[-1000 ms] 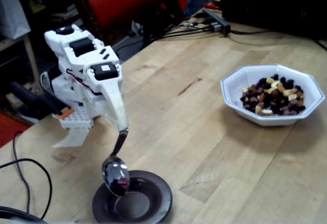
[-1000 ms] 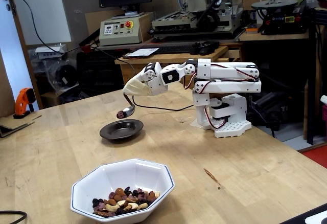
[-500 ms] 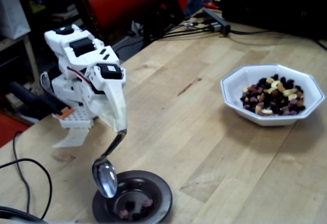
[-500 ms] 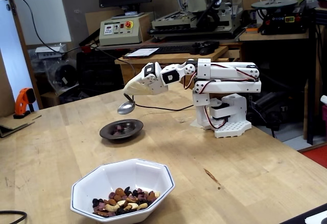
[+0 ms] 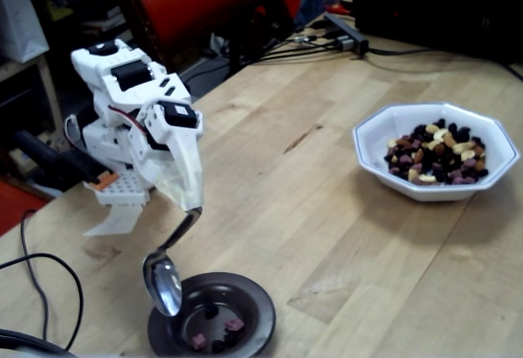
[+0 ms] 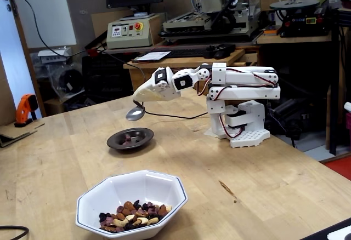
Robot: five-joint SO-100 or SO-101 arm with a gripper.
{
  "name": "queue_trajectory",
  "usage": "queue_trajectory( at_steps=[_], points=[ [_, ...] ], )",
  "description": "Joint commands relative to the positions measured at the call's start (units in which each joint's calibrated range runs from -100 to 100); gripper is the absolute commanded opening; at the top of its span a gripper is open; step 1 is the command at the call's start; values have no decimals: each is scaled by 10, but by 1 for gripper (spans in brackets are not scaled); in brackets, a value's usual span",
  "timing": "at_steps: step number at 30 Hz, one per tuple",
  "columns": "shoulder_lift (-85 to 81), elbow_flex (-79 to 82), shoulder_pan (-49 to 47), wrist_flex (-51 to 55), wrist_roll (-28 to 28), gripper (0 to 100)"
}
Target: Use spoon to transfer food from the white bowl to brown plate
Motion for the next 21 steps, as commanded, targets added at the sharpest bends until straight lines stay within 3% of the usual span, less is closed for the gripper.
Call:
queue_trajectory(
  at_steps=[1,7,21],
  points=[
    [-9,-66,32,1,1,4],
    [5,-119,32,1,1,4],
    [339,-418,32,-6,1,4]
  ],
)
